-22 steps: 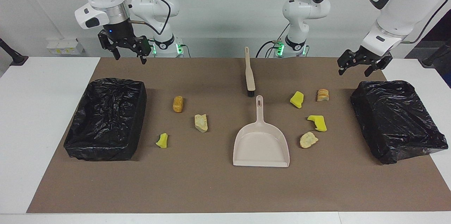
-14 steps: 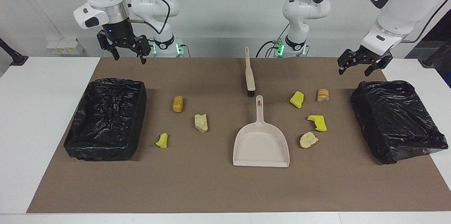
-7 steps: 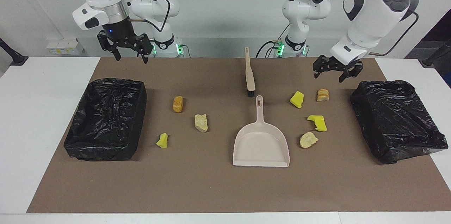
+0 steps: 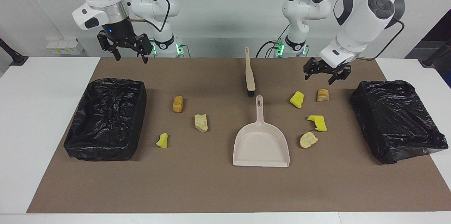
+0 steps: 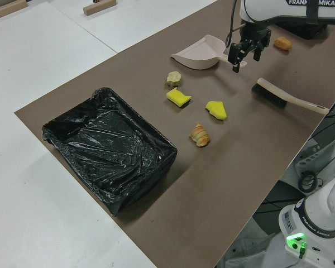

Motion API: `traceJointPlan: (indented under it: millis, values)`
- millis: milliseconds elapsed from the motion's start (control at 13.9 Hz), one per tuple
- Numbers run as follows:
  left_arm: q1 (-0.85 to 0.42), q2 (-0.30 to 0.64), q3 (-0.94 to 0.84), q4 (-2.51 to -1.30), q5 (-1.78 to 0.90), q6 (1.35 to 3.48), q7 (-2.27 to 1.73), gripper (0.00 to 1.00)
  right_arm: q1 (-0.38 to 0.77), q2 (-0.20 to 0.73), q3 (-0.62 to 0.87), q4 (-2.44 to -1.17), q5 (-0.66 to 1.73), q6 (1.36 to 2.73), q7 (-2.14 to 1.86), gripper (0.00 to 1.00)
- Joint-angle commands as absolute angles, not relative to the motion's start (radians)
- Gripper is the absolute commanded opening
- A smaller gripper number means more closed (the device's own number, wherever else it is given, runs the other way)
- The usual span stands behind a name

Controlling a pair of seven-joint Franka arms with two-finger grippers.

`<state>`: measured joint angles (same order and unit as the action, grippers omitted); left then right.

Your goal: Sweep and dump trash in bin

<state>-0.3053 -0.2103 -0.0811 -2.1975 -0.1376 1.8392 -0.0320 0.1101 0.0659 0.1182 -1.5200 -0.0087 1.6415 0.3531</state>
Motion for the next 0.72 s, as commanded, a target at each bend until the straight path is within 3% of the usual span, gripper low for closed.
traceJointPlan:
  millis: [0,289,649]
  values:
    - [-0.405,-0.411,-0.066,-2.469,-0.144,1.975,-0.077,1.0,0.222,0.179,0.121,-1.505,-0.02,1.733,0.489,1.0]
    - [-0.578,-0.439,-0.071,-2.629,-0.144,2.112,-0.187,1.0,0.392,0.328,0.118,-1.447,-0.026,1.857,0.63,1.0]
    - [-0.799,-0.414,-0.074,-2.703,-0.144,2.314,-0.478,1.0,0.593,0.621,0.109,-1.171,-0.115,1.864,0.793,1.0]
